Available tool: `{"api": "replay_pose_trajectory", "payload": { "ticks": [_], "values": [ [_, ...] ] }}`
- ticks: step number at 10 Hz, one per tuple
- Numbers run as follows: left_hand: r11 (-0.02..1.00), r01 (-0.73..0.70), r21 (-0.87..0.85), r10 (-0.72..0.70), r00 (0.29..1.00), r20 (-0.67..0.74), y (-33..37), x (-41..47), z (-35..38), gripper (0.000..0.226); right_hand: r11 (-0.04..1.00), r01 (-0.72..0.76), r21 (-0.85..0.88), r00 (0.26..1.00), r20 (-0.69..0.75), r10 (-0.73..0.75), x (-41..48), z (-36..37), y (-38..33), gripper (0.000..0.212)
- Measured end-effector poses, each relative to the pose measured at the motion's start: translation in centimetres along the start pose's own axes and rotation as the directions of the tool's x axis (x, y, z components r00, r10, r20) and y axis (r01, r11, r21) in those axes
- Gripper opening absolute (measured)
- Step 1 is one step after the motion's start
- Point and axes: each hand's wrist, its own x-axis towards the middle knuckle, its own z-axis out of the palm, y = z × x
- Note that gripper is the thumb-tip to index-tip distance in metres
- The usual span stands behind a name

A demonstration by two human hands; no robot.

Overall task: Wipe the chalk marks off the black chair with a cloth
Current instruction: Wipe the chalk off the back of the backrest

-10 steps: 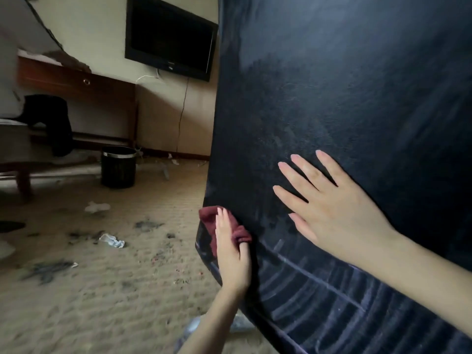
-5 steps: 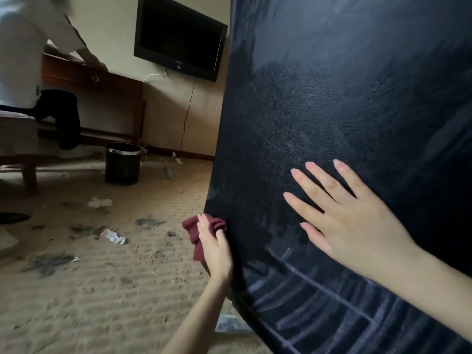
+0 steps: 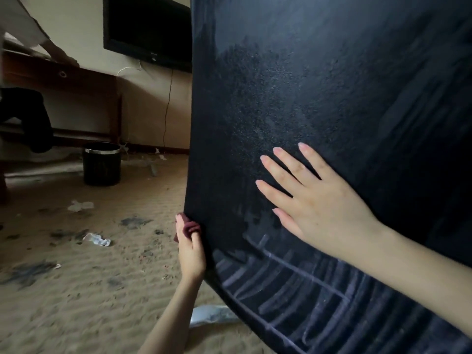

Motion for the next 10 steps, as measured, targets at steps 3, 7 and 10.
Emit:
{"api": "replay_pose_trajectory", "payload": {
  "ticks": [3,7,10],
  "values": [
    [0.94,0.312,-0.134,-0.324,0.942,-0.081,1.2,-5.5,2.5,0.058,1.0,-0.003,0.005,1.0,-0.012,0.003,0.1,0.1,0.0,0.051],
    [0.935,-0.354,-0.015,0.353,0.925,0.138,3.5,-8.1,2.8,0.062,1.0,-0.003,-0.021,1.0,0.0,0.003,0.6,0.0,-0.2,0.05],
    [0.997,-0.04,0.061,0.03,0.987,0.157,1.0,-9.8,0.7,0.068,1.0,-0.005,-0.029,0.999,0.048,0.006,1.8,0.1,-0.4,0.05]
  ]
}}
